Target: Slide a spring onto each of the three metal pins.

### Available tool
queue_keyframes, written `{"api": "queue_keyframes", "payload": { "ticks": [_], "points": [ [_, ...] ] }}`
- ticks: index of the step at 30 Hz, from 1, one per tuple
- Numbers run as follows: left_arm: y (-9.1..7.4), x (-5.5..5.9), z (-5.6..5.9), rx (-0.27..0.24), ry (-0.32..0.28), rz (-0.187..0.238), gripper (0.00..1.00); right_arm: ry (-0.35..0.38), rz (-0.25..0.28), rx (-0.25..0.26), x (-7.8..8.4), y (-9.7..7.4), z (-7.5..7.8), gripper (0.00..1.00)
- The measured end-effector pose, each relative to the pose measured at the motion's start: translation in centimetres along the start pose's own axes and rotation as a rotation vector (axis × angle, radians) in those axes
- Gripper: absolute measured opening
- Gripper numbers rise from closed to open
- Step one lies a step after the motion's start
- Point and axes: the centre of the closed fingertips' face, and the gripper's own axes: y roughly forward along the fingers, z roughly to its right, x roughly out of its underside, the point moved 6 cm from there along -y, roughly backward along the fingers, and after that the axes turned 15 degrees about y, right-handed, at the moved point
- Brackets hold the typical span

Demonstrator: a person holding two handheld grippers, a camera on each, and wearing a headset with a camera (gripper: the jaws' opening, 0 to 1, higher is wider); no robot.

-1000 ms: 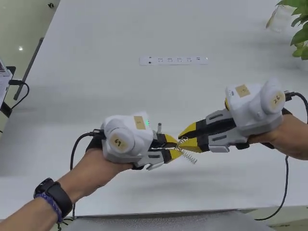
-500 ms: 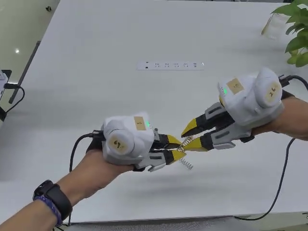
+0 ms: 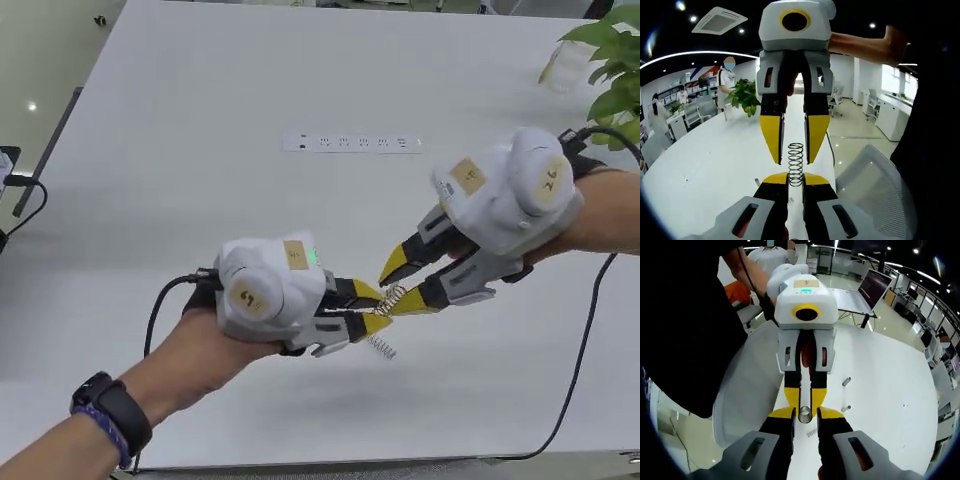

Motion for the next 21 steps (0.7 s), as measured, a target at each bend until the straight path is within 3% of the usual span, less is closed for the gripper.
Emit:
{"api": "queue_keyframes", "payload": {
  "ticks": [9, 21],
  "points": [
    [-0.02, -0.27, -0.20, 0.000, 0.000, 0.004, 0.02, -0.035, -0.050, -0.008, 0.33, 0.55, 0.02, 0.11],
    [0.19, -0.26, 0.01, 0.012, 0.005, -0.001, 0.02, -0.058, -0.077, -0.017, 0.51, 0.75, 0.06, 0.09]
  ]
}}
